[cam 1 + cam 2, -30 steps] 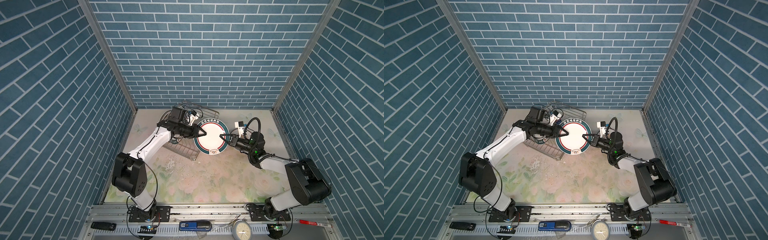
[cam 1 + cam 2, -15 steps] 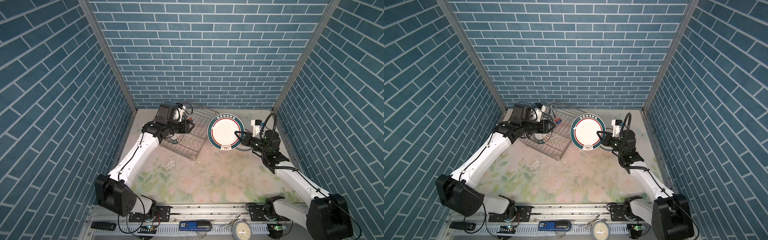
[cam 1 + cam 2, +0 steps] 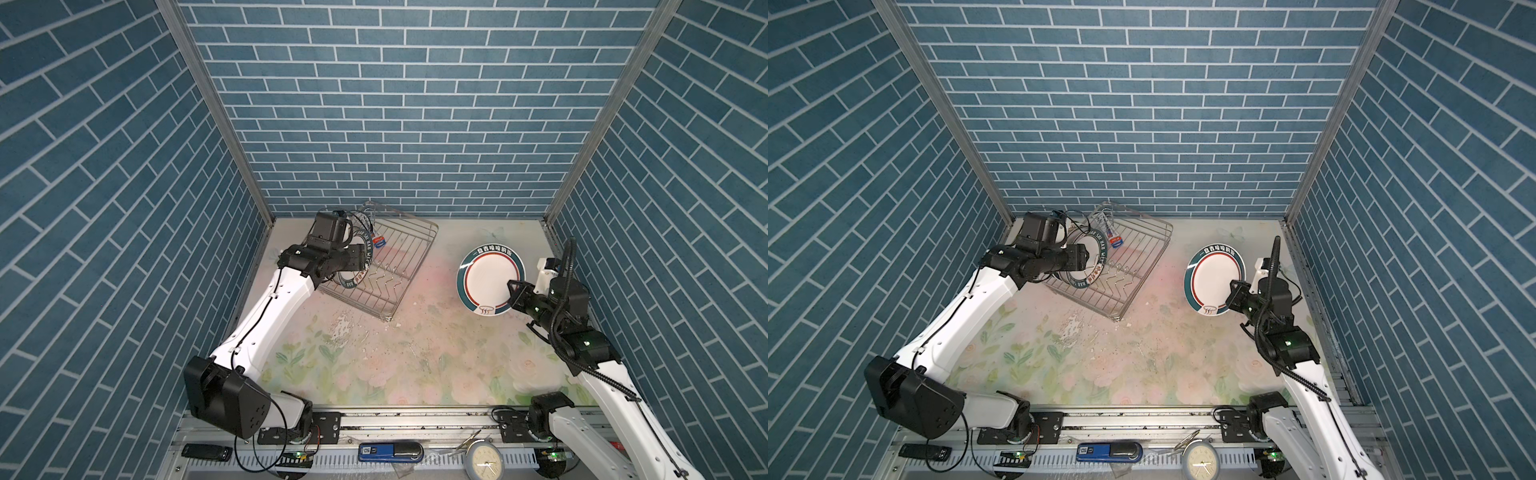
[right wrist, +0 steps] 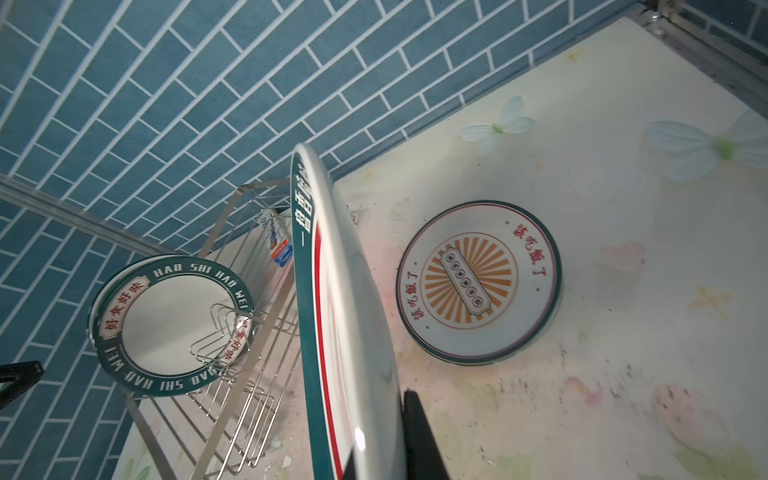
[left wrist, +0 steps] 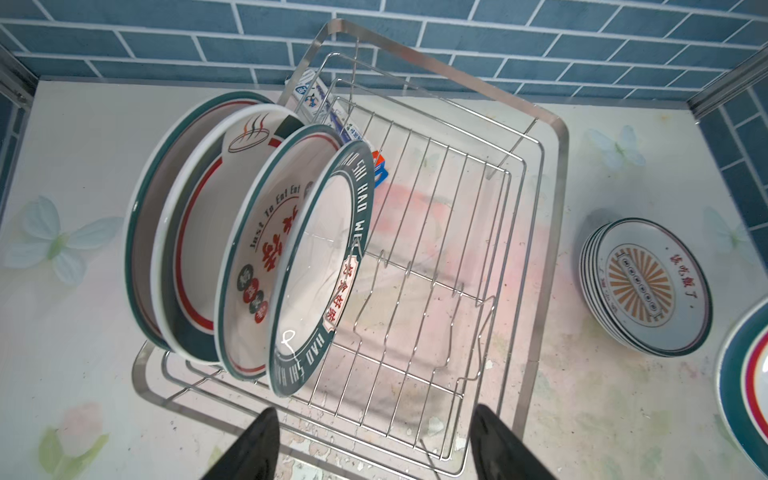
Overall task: Unload the plates from the dish rack
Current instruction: 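Carry the green-rimmed plate toward the table near the stack with the right gripper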
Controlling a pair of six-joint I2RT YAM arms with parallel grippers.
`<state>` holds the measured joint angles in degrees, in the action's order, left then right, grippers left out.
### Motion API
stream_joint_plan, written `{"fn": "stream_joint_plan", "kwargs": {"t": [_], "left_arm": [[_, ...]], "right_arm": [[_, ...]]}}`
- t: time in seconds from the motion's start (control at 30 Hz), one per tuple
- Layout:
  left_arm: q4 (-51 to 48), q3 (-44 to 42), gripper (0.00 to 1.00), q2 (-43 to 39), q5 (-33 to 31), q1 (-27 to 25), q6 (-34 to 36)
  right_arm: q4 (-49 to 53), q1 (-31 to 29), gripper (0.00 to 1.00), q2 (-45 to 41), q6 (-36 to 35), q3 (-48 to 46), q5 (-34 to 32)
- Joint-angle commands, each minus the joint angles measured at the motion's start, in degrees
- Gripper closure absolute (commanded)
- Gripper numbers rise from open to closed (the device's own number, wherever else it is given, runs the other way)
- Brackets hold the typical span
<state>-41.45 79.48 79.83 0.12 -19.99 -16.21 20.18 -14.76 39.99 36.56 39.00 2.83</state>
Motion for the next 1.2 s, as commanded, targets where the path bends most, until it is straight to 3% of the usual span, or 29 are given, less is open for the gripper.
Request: {"fn": "stream_joint_plan", "kwargs": {"t": [0.0, 0.2, 0.53, 0.67, 0.77, 1.17], "left_arm": [[-2.51, 1.50, 0.23, -1.04, -2.75, 0.26, 0.65], [-2.56, 1.42, 0.20, -1.16, -3.77, 0.29, 1.12], [-2.14, 0.98, 0.12, -1.47, -3.44, 0.30, 1.59], [-2.24, 1.23, 0.11, -1.15, -3.30, 0.30, 1.36], [-2.31, 1.29, 0.01, -0.88, -1.87, 0.26, 1.28], [-2.10, 1.34, 0.01, -0.77, -1.31, 0.30, 1.70]], "right_arm": [[8.30, 0.09, 1.00, -4.59, 3.84, -2.26, -4.17], [17.77, 0.09, 1.00, -10.34, 7.51, -4.27, -6.79], [20.64, 0.09, 1.00, -12.13, 11.98, -9.13, -2.28], [19.15, -0.03, 1.00, -11.88, 13.50, -11.66, 0.65], [17.00, -0.07, 1.00, -11.25, 15.04, -13.52, 3.52], [7.42, -1.24, 1.00, -5.26, 18.33, -18.41, 9.42]]}}
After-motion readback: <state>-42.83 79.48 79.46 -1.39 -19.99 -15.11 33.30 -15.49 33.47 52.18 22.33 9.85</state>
